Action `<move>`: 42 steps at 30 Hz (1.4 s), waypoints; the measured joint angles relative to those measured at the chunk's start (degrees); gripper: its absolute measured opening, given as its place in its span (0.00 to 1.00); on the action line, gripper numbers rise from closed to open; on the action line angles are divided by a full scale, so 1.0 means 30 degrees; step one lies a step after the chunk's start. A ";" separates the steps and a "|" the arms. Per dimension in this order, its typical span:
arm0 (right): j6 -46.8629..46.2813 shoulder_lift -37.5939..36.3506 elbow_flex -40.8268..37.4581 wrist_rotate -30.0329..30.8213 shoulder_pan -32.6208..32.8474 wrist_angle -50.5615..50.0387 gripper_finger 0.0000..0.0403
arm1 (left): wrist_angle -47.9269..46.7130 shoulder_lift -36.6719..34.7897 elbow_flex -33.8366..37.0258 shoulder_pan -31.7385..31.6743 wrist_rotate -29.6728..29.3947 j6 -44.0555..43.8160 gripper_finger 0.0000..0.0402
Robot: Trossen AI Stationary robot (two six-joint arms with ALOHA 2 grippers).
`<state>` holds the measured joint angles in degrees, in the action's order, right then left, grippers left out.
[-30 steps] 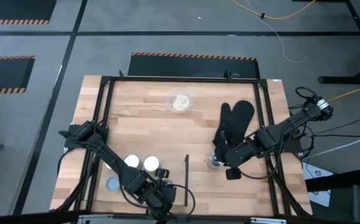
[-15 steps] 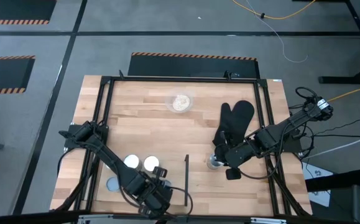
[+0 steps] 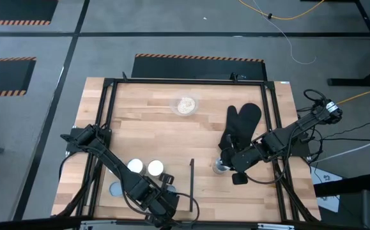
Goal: Pick and place cans onto a shelf
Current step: Put the white canned mixed fruit on the shelf
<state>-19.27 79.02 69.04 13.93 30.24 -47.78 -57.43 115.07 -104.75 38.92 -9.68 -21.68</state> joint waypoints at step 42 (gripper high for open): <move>-0.0015 0.0000 0.0004 -0.0219 0.0000 -0.0008 0.19 | 0.1537 0.0546 -0.0044 -0.1063 -0.0907 -1.8665 0.00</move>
<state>-19.31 79.02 69.06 13.28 30.24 -47.80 -52.81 116.70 -104.88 35.73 -12.40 -77.68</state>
